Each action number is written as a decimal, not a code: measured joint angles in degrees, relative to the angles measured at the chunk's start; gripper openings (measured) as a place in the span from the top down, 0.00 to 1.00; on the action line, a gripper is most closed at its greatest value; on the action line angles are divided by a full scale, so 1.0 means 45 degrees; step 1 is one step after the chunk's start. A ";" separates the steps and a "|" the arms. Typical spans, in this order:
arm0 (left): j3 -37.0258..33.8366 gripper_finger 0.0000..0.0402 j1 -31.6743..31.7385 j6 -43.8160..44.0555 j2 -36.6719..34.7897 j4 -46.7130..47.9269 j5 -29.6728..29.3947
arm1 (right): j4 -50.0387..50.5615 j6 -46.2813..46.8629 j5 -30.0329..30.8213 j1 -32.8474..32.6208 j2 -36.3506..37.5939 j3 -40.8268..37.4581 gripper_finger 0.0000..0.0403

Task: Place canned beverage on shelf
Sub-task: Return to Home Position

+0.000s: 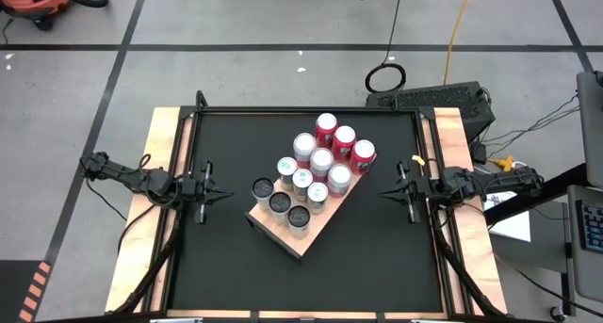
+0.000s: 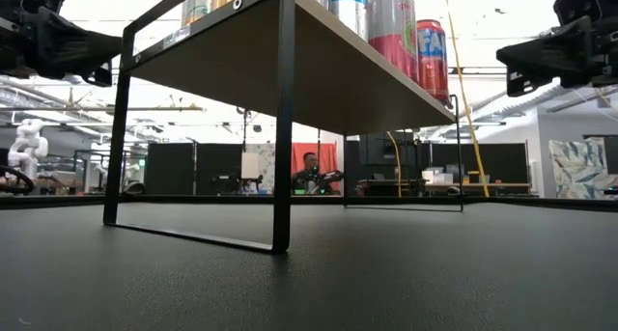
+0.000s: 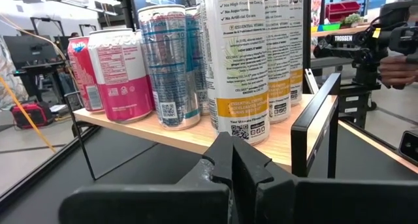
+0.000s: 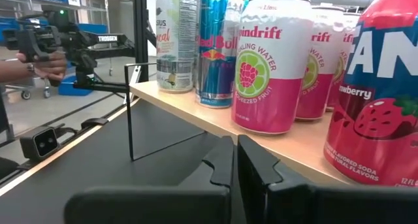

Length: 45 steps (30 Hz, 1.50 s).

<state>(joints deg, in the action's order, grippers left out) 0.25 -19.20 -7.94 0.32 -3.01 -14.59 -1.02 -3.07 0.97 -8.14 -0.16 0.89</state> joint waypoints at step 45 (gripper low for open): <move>0.0000 1.00 0.3764 0.0019 0.0010 0.0515 0.3186 | -0.0182 0.0102 0.0092 -0.0005 -0.0005 0.0000 1.00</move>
<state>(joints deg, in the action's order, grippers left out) 0.25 -2.26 -7.86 0.36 -0.69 -0.25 -1.84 -2.61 1.39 -8.16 -0.19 0.89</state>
